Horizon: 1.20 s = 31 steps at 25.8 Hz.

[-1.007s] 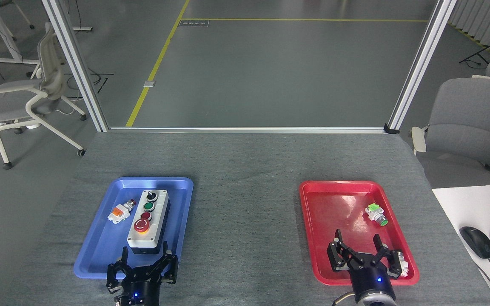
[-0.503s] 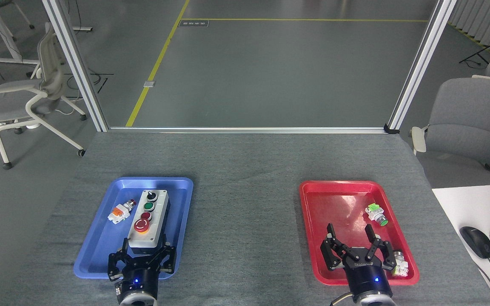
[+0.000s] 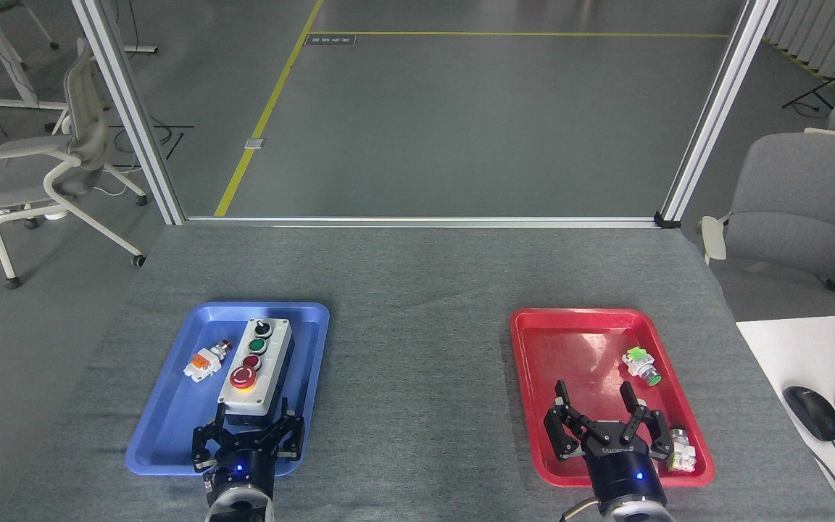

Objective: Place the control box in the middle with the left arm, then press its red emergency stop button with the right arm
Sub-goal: 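Move the left gripper to the gray control box's near end, then close the left gripper on the control box's near end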

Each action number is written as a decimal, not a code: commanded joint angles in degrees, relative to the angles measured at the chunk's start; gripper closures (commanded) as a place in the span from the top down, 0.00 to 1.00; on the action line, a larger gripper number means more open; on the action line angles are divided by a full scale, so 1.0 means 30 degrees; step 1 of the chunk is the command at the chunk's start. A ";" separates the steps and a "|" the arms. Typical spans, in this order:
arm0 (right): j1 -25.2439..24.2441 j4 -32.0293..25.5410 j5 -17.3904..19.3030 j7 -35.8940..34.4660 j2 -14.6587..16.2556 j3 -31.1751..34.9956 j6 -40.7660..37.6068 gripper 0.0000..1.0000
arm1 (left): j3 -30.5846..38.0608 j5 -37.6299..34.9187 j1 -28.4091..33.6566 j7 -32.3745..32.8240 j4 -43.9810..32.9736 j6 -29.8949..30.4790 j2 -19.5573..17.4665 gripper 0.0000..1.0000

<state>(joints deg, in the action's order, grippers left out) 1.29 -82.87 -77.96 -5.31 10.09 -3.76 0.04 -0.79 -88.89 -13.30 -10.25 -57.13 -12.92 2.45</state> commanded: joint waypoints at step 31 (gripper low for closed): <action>-0.0108 -0.0150 0.0088 -0.0224 -0.0023 -0.0357 0.0425 0.98 | 0.0000 0.0422 -0.5119 -0.0041 0.7266 -0.0851 -0.0935 1.00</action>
<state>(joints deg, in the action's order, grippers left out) 0.97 -83.29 -77.69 -5.97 10.16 -4.76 1.33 -0.79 -88.31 -28.41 -10.29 -35.58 -15.93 -0.28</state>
